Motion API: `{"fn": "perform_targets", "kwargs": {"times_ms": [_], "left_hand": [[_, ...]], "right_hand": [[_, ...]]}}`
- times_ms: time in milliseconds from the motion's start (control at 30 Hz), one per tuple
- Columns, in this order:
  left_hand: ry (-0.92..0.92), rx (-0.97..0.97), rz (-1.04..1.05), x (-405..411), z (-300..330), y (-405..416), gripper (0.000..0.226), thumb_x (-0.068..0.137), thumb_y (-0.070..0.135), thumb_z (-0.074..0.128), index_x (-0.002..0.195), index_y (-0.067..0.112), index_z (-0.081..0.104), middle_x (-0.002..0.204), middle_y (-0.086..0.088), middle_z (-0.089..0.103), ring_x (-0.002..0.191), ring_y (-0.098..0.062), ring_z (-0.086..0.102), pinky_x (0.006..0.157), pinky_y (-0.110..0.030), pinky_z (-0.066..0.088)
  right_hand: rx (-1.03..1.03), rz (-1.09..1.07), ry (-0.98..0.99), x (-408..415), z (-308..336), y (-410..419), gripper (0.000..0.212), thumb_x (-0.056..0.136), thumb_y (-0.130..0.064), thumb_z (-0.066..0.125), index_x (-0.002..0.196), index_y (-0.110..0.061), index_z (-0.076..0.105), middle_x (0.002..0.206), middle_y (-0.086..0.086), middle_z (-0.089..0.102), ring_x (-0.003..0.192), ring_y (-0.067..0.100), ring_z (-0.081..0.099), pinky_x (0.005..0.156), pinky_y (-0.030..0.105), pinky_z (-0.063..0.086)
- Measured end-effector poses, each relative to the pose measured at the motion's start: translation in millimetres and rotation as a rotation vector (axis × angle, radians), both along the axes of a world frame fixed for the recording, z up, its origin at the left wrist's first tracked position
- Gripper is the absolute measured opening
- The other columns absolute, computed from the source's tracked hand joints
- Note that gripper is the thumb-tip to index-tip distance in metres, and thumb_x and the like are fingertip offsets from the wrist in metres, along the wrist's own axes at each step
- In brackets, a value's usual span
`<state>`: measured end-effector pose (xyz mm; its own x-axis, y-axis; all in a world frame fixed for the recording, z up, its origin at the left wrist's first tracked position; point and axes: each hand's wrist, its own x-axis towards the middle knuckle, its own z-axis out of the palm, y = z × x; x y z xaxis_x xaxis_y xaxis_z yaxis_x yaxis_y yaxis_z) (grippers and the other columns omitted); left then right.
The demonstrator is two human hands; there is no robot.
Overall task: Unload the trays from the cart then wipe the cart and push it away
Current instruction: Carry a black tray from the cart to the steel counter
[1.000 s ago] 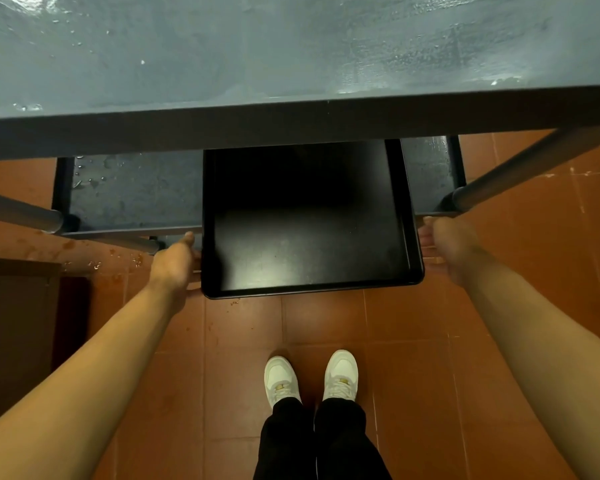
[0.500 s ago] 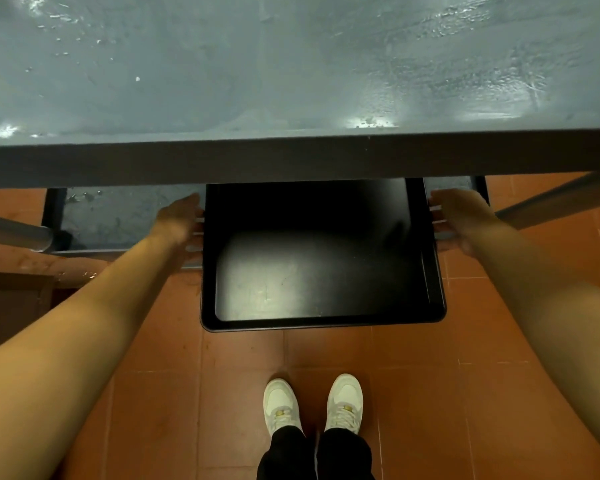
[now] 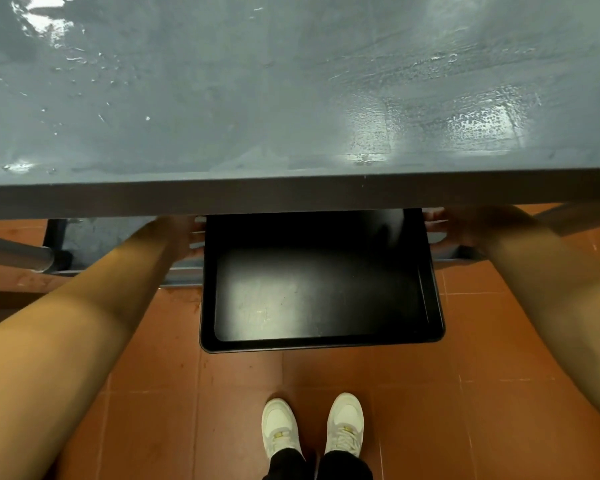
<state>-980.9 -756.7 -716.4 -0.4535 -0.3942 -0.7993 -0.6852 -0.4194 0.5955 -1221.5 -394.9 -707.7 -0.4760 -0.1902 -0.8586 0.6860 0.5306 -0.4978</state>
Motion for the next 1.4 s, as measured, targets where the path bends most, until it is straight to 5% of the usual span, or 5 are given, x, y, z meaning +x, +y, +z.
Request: {"fn": "perform_targets", "kwargs": {"times_ms": [133,300,867,1267,1400], "left_hand": [[-0.031,0.014,0.0,1,6,4,0.035,0.109,0.034,0.035,0.1,0.016,0.063,0.108,-0.008,0.064,0.094,-0.024,0.061,0.083,-0.036,0.049],[-0.118,-0.056,0.008,9,13,19,0.044,0.105,0.051,0.037,0.095,0.016,0.062,0.104,-0.008,0.064,0.095,-0.027,0.06,0.078,-0.039,0.047],[-0.199,0.034,0.016,77,37,54,0.064,0.1,0.066,0.034,0.105,0.013,0.069,0.11,-0.011,0.069,0.102,-0.029,0.061,0.079,-0.043,0.047],[-0.272,-0.21,-0.013,108,7,64,0.03,0.086,-0.023,0.06,0.095,0.006,0.058,0.097,-0.017,0.069,0.079,-0.029,0.068,0.057,-0.042,0.06],[-0.276,-0.261,0.008,114,2,64,0.027,0.082,-0.027,0.061,0.089,-0.002,0.059,0.105,-0.017,0.071,0.097,-0.037,0.07,0.088,-0.059,0.058]], "right_hand": [[0.014,0.022,-0.009,2,6,-2,0.013,0.106,-0.021,0.047,0.106,-0.016,0.059,0.11,0.01,0.057,0.096,0.026,0.058,0.044,0.045,0.058],[0.052,0.025,-0.044,17,13,-1,0.025,0.099,-0.036,0.059,0.114,-0.018,0.065,0.116,0.014,0.062,0.109,0.033,0.062,0.087,0.06,0.055],[0.137,0.088,-0.012,73,40,25,0.033,0.103,-0.01,0.056,0.135,-0.014,0.057,0.108,0.004,0.062,0.092,0.018,0.058,0.083,0.06,0.05],[0.285,0.207,0.209,90,10,32,0.033,0.089,0.017,0.063,0.106,-0.01,0.067,0.1,0.016,0.072,0.086,0.03,0.075,0.071,0.052,0.064],[0.331,0.35,0.286,93,10,34,0.034,0.084,0.019,0.068,0.102,-0.01,0.062,0.094,0.014,0.069,0.08,0.027,0.071,0.058,0.038,0.06]]}}
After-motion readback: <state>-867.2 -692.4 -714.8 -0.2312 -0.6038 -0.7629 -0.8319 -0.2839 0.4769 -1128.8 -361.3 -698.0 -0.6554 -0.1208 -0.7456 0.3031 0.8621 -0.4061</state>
